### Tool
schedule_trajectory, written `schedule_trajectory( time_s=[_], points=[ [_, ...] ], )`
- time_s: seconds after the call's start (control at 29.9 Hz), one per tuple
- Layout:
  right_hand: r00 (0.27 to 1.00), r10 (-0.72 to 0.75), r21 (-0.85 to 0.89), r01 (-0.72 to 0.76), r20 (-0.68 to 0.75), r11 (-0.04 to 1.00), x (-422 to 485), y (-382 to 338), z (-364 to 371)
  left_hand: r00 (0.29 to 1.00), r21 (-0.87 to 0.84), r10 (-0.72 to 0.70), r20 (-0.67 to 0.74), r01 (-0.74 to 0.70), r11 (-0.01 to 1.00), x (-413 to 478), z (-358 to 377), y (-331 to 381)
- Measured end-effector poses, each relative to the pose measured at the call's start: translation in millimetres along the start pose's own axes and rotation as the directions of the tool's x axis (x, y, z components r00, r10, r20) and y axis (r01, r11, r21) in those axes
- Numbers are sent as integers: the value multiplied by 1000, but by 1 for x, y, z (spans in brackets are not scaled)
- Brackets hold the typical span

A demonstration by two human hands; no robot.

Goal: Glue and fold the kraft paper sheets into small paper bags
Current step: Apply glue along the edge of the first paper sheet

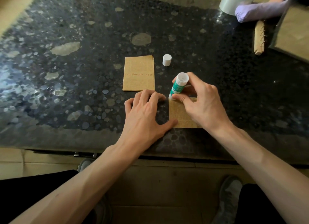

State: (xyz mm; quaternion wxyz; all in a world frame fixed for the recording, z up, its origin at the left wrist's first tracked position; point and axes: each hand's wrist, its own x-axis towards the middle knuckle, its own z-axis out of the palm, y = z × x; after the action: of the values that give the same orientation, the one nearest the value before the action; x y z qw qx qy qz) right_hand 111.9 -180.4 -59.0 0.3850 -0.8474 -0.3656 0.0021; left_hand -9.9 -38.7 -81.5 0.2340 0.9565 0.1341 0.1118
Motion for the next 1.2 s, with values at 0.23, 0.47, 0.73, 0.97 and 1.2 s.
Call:
schedule_trajectory(
  time_s=[0.23, 0.47, 0.73, 0.97, 1.2],
  points=[
    [997, 11, 126, -1, -79, 992, 3, 2, -16, 1000, 2, 0, 10, 0, 1000, 1, 0, -1],
    [989, 25, 92, -39, 148, 995, -8, -3, -22, 1000, -2, -3, 3, 3, 1000, 1, -1, 0],
    [989, -9, -3, 10, 148, 1000, -12, -6, -17, 1000, 12, -6, -2, 6, 1000, 0, 0, 0],
    [997, -8, -34, 11, 82, 999, -10, -6, -10, 1000, 15, -6, 6, 6, 1000, 1, 0, 1],
    [997, 4, -37, -1, 71, 999, -4, -3, -5, 1000, 10, -6, 4, 6, 1000, 1, -1, 1]
  ],
)
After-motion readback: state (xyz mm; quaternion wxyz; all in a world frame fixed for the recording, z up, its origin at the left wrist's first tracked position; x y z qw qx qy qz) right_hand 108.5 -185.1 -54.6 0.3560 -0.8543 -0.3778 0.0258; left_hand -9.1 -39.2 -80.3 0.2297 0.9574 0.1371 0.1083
